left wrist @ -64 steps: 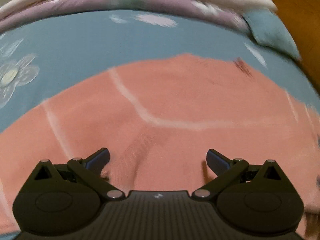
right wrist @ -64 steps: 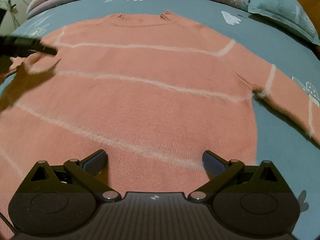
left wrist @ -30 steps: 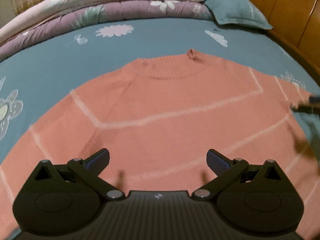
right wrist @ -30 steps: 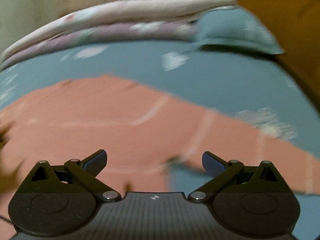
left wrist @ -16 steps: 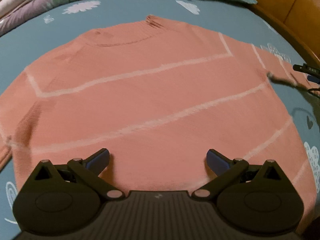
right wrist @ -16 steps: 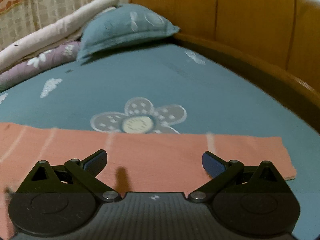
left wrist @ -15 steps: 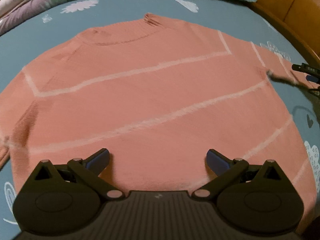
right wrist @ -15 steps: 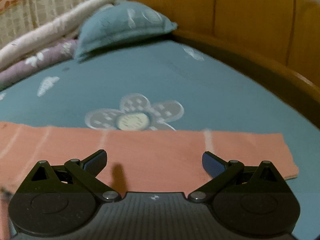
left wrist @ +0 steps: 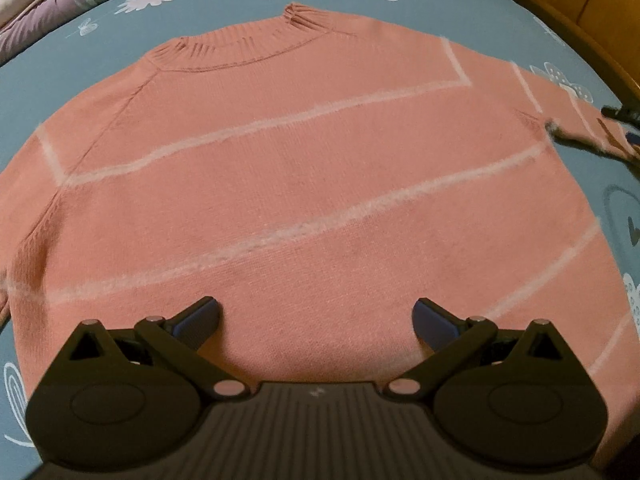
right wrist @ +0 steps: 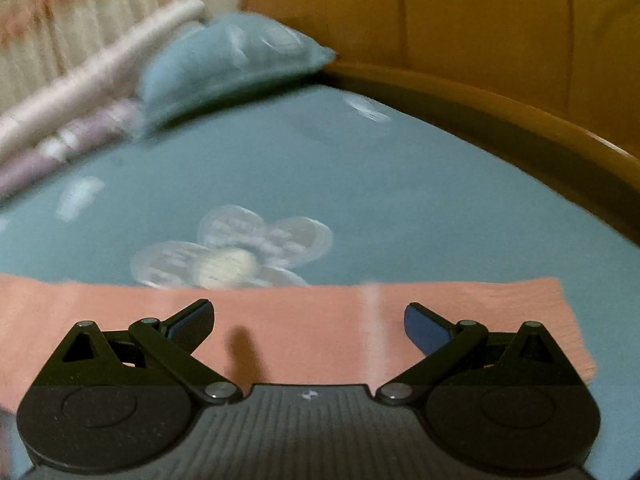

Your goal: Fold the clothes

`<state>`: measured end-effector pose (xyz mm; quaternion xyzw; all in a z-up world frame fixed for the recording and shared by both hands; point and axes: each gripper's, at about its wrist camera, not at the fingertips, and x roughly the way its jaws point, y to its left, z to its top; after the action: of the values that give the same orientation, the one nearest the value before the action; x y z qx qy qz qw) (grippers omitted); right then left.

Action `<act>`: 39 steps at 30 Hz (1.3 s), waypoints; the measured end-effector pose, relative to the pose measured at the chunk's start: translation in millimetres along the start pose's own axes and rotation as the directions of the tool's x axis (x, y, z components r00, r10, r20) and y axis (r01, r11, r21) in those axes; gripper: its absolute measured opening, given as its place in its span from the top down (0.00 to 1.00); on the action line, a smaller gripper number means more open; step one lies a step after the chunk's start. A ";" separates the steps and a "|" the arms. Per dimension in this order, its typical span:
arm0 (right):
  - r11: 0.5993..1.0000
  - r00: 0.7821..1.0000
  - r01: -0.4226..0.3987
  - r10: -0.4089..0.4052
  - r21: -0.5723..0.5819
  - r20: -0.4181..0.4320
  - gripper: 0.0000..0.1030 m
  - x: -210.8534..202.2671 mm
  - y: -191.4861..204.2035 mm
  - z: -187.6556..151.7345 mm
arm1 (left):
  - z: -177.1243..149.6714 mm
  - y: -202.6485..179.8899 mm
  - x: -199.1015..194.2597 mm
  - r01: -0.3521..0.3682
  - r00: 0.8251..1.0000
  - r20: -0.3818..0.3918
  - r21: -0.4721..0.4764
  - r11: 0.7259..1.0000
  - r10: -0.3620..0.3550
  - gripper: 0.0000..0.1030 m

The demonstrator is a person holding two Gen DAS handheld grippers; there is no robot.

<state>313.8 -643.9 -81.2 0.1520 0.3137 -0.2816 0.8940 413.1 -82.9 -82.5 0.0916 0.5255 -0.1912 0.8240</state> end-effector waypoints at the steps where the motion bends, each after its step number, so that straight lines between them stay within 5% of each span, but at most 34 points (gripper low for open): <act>1: 1.000 1.000 0.024 -0.024 0.007 0.006 0.00 1.5 -6.8 1.5 | -0.3 0.8 0.2 0.001 1.000 0.001 -0.002 1.000 -0.001 0.01; 6: 0.991 0.999 0.028 -0.034 0.134 0.042 0.00 -25.4 -26.1 9.2 | -0.6 1.7 0.1 0.003 1.000 0.010 -0.008 1.000 -0.002 0.01; 14: 0.993 0.994 -0.113 0.113 -0.026 0.010 0.00 -70.3 60.3 -4.5 | 0.8 10.0 -2.4 0.005 0.998 0.058 -0.031 1.000 -0.003 0.01; 20: 0.918 0.939 -0.342 0.325 -0.202 -0.116 0.00 -87.1 170.5 -26.7 | -3.4 35.5 -10.4 0.103 0.990 0.105 -0.130 0.986 -0.089 0.01; 27: 0.772 0.855 -0.516 0.442 -0.371 -0.270 0.00 -114.0 268.9 -71.6 | 16.7 88.6 -36.0 0.006 0.970 0.238 -0.205 0.979 0.044 0.01; 32: 0.693 0.807 -0.589 0.473 -0.416 -0.355 0.00 -119.9 313.7 -98.3 | 40.4 115.1 -34.5 0.008 0.953 0.298 -0.204 0.979 0.055 0.01; 39: 0.671 0.807 -0.585 0.422 -0.455 -0.414 0.00 -114.6 344.0 -126.0 | 94.8 129.6 -0.5 0.135 0.934 0.352 -0.185 0.973 -0.062 0.01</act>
<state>386.0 -267.1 -69.8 0.0003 0.4477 0.1078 0.8877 544.9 1.8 -47.7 -0.0557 0.3943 -0.1899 0.8974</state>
